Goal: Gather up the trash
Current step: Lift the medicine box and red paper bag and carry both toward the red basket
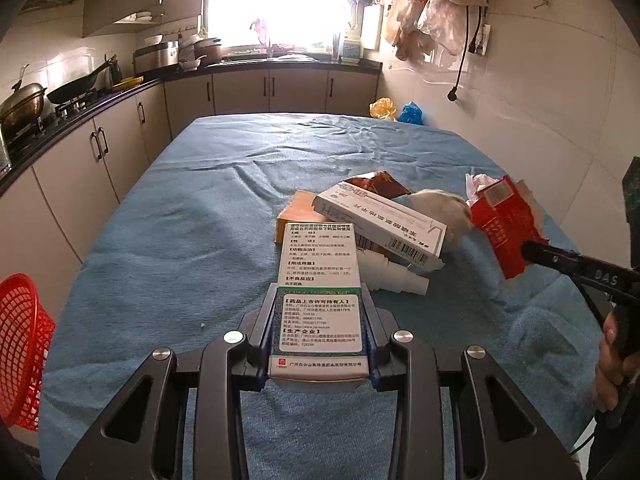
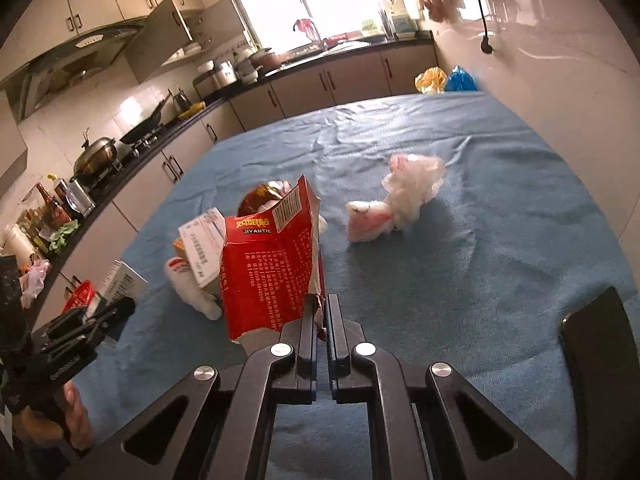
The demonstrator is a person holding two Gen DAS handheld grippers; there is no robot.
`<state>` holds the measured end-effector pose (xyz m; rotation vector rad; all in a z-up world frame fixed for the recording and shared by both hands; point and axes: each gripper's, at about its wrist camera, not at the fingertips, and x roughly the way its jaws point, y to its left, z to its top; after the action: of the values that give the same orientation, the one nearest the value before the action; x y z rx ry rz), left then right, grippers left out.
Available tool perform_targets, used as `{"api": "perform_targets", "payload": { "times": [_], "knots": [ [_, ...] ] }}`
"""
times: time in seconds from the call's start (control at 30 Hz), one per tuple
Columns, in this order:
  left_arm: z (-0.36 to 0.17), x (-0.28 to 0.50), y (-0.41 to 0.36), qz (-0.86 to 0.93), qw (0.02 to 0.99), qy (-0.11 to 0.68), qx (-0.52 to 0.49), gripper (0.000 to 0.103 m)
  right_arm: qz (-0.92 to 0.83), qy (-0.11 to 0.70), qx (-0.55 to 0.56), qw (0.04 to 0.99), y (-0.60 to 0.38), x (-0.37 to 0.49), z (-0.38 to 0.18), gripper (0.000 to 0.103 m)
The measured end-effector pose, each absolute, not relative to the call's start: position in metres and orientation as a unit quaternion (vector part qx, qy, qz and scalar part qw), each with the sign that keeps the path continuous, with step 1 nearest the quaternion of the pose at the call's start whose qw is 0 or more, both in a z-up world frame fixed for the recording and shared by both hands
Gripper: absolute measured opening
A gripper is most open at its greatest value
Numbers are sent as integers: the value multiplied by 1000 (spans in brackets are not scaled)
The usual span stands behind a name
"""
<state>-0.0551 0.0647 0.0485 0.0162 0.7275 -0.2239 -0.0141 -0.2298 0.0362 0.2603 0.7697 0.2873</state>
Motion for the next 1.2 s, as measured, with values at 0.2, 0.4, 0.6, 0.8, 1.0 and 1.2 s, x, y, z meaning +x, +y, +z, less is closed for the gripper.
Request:
{"api": "perform_targets", "payload": {
  "times": [0.2, 0.4, 0.6, 0.8, 1.0, 1.2],
  "knots": [
    [51, -60, 67, -106, 930, 352, 8, 34, 151, 361, 119, 912, -219, -25, 48, 5],
    [53, -65, 70, -101, 932, 348, 5, 34, 170, 362, 102, 911, -198, -32, 52, 5],
    [54, -70, 78, -98, 932, 348, 0, 34, 182, 368, 90, 907, -181, -33, 51, 5],
    [54, -73, 86, -91, 933, 347, -7, 34, 196, 372, 75, 904, -164, -34, 50, 5],
    [53, -75, 93, -85, 934, 347, -13, 34, 206, 377, 64, 901, -150, -35, 49, 5],
    [53, -77, 100, -80, 935, 346, -20, 34, 216, 379, 54, 898, -135, -34, 50, 5]
  ]
}}
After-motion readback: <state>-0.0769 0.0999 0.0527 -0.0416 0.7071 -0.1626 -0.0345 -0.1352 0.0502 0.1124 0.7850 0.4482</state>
